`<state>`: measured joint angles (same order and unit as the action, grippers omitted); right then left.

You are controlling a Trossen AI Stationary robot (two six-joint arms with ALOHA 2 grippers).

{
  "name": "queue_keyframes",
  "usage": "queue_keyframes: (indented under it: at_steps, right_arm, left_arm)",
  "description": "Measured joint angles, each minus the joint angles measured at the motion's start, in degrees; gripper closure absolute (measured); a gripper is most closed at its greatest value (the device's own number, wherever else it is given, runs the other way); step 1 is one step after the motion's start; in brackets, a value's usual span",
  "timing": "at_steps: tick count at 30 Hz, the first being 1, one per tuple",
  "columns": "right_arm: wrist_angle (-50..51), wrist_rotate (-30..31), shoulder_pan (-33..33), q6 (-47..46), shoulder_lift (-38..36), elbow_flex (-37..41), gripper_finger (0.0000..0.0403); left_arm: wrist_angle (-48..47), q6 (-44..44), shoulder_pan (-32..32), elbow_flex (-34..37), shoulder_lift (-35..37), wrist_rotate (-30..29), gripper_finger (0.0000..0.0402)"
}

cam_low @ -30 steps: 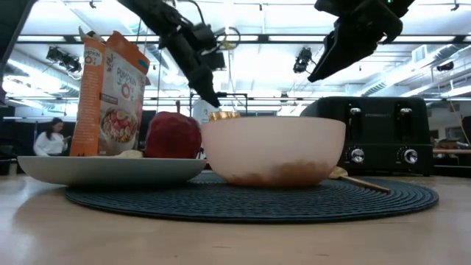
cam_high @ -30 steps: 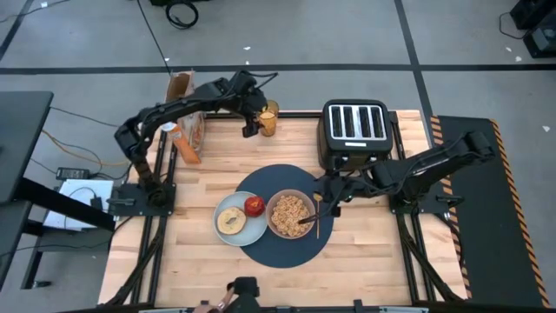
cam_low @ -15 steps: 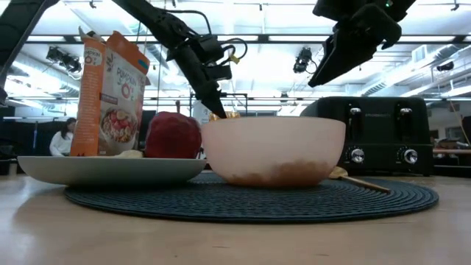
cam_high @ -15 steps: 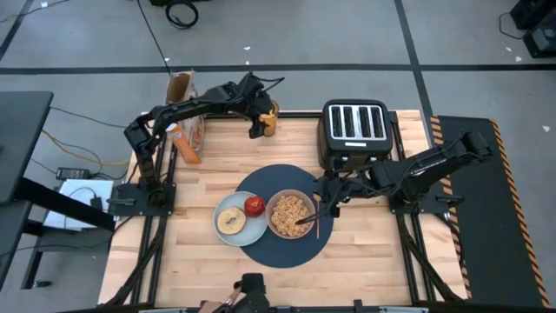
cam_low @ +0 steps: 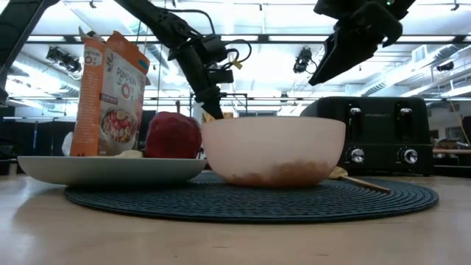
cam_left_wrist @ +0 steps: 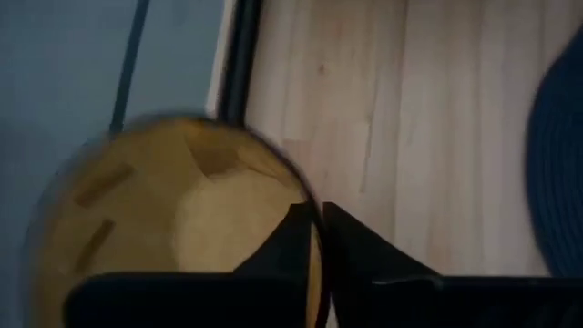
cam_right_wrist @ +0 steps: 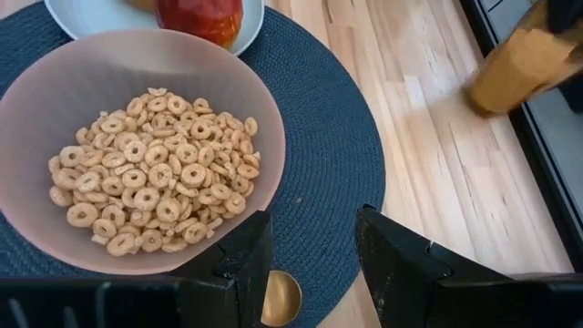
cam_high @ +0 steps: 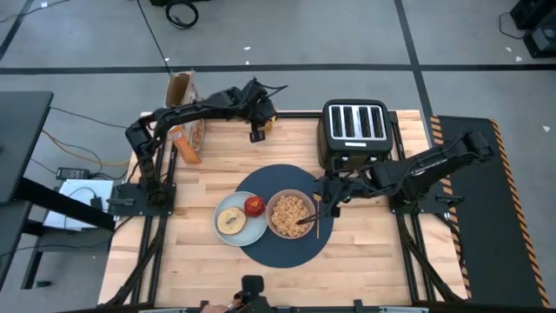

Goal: Arrange a breakfast setting
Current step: Put the glass on the top of the placemat

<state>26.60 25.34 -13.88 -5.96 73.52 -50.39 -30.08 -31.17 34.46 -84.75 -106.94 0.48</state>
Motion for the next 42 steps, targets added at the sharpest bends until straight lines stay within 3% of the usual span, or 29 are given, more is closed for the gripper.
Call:
queue_keyframes:
  at_steps: [5,11,19,23,35,42]
  right_arm:
    - [0.5,0.0,-0.7,-0.1,-0.6,0.0,0.0236]
    - [1.1,0.0,-1.0,-0.3,-0.6,0.0,0.0236]
    - [2.2,-0.8,-0.6,0.8,-0.6,0.0,0.0236]
    - [2.2,-1.5,-0.1,1.2,-0.6,0.0,0.0236]
    - [2.2,-1.7,0.1,1.5,-0.6,0.0,0.0236]
    - [2.2,-1.7,0.4,1.9,-0.6,0.0,0.0236]
  left_arm:
    - [-1.8,-1.0,-1.3,-2.5,0.3,-1.3,0.0382]
    - [-14.2,-1.1,-5.1,-12.5,0.8,-1.2,0.0383]
    - [-31.8,-2.3,-11.1,-22.3,1.0,7.8,0.0383]
    - [-35.8,-2.0,-12.8,-21.6,1.0,12.3,0.0383]
    - [-31.6,2.0,-18.8,-9.9,0.8,12.3,0.0383]
    - [-27.5,3.0,-20.1,-9.3,0.8,11.8,0.0383]
